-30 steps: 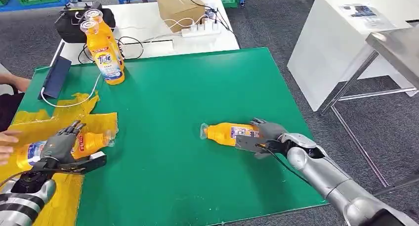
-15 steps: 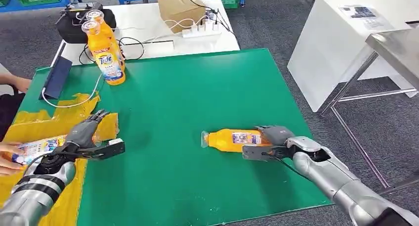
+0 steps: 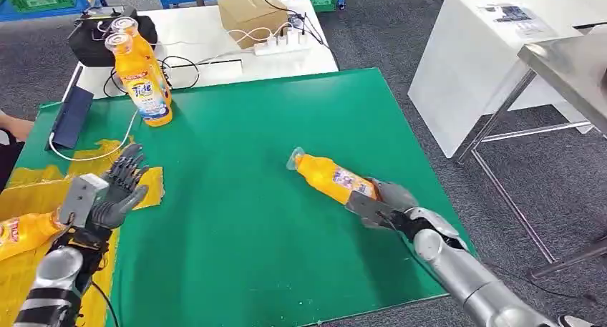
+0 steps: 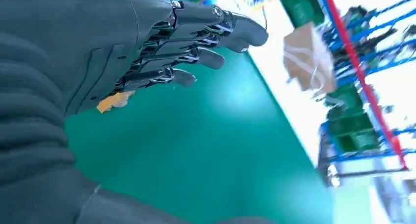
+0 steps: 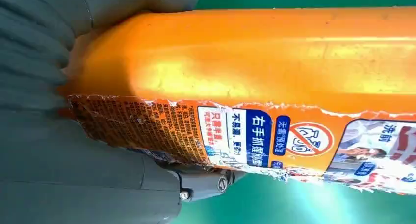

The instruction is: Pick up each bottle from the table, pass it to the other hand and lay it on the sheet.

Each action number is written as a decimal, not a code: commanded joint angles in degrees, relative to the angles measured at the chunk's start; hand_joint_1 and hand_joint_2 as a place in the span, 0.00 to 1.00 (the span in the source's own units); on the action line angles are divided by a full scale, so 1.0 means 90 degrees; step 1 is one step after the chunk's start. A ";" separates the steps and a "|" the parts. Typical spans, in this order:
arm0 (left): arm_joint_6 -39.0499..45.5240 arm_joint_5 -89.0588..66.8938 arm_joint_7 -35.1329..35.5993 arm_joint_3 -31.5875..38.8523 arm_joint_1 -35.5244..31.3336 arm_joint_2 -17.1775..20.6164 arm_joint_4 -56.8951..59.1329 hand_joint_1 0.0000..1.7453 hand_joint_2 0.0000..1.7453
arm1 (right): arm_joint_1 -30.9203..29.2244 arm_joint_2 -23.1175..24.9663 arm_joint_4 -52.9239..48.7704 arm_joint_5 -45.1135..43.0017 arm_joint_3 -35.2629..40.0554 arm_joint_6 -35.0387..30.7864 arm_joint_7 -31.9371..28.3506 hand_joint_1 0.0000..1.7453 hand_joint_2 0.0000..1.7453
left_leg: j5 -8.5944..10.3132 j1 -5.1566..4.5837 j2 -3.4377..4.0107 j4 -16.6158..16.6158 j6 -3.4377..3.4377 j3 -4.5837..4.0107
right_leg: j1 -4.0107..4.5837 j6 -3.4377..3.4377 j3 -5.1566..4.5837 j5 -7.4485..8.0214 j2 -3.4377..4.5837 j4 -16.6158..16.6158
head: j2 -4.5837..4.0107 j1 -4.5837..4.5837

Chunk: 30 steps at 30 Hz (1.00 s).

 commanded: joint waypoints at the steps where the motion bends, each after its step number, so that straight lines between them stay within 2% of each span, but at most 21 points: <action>1: -0.0263 0.0434 0.0007 0.0818 0.0440 -0.0424 -0.0855 0.00 0.00 | 0.0429 0.0832 -0.0516 -0.0475 -0.1018 -0.0232 -0.0590 1.00 1.00 | 0.0004 -0.0001 -0.0054 -0.0007 0.0018 0.0002 | 0.0000 -0.0012 0.0007 -0.0010 -0.0009 -0.0002 | 0.0000 0.0002; 2: -0.0455 0.0855 -0.0138 0.0973 0.0643 -0.0534 -0.1212 0.00 0.00 | 0.0576 0.1165 -0.1062 -0.0839 -0.1403 -0.0316 -0.1147 1.00 1.00 | 0.0009 0.0003 -0.0057 -0.0003 0.0018 -0.0015 | 0.0004 -0.0007 0.0004 -0.0008 -0.0027 0.0000 | 0.0000 0.0002; 4: -0.1061 0.1808 0.0389 0.1137 0.1063 -0.0780 -0.1966 0.00 0.00 | 0.0834 0.1740 -0.2416 -0.1580 -0.1768 -0.0119 -0.0924 1.00 1.00 | 0.0007 0.0003 -0.0039 -0.0001 0.0015 -0.0030 | 0.0004 -0.0007 -0.0013 -0.0004 -0.0005 0.0007 | 0.0000 0.0002; 6: -0.1379 0.2343 0.0692 0.0879 0.1300 -0.1027 -0.2319 0.00 0.00 | 0.1018 0.2117 -0.3203 -0.1781 -0.1604 -0.0134 -0.0801 1.00 1.00 | 0.0001 -0.0003 -0.0026 0.0007 0.0021 -0.0052 | -0.0002 -0.0010 -0.0034 -0.0008 0.0015 0.0025 | 0.0000 0.0010; 7: -0.1413 0.2430 0.0848 0.0705 0.1324 -0.1041 -0.2331 0.00 1.00 | 0.1013 0.2160 -0.3232 -0.1793 -0.1414 -0.0082 -0.0776 1.00 1.00 | -0.0007 -0.0003 -0.0023 0.0012 0.0022 -0.0057 | -0.0002 -0.0013 -0.0039 -0.0014 0.0023 0.0036 | 0.0000 0.0005; 11: -0.1426 0.2664 0.0977 -0.0075 0.1327 -0.0973 -0.2331 0.00 1.00 | 0.0753 0.2352 -0.2676 -0.1770 -0.0457 0.0008 -0.0779 1.00 1.00 | 0.0011 -0.0004 -0.0079 -0.0004 0.0020 -0.0057 | -0.0001 -0.0009 -0.0033 -0.0017 -0.0044 0.0011 | 0.0000 0.0002; 17: -0.1249 0.2447 0.0932 -0.0803 0.1136 -0.0945 -0.2263 0.00 1.00 | 0.0474 0.2669 -0.2080 -0.1483 0.0940 -0.0009 -0.0831 1.00 1.00 | 0.0012 -0.0004 -0.0070 -0.0003 0.0024 -0.0064 | -0.0001 -0.0015 -0.0040 -0.0012 -0.0028 0.0014 | 0.0000 0.0002; 30: -0.1276 0.2276 0.0829 -0.1306 0.0736 -0.0988 -0.2021 0.00 1.00 | 0.0034 0.2812 -0.0862 -0.1674 0.1920 0.0167 -0.0657 1.00 1.00 | 0.0010 -0.0006 -0.0103 -0.0008 0.0035 -0.0044 | -0.0005 -0.0015 -0.0015 -0.0021 -0.0042 0.0010 | 0.0000 0.0002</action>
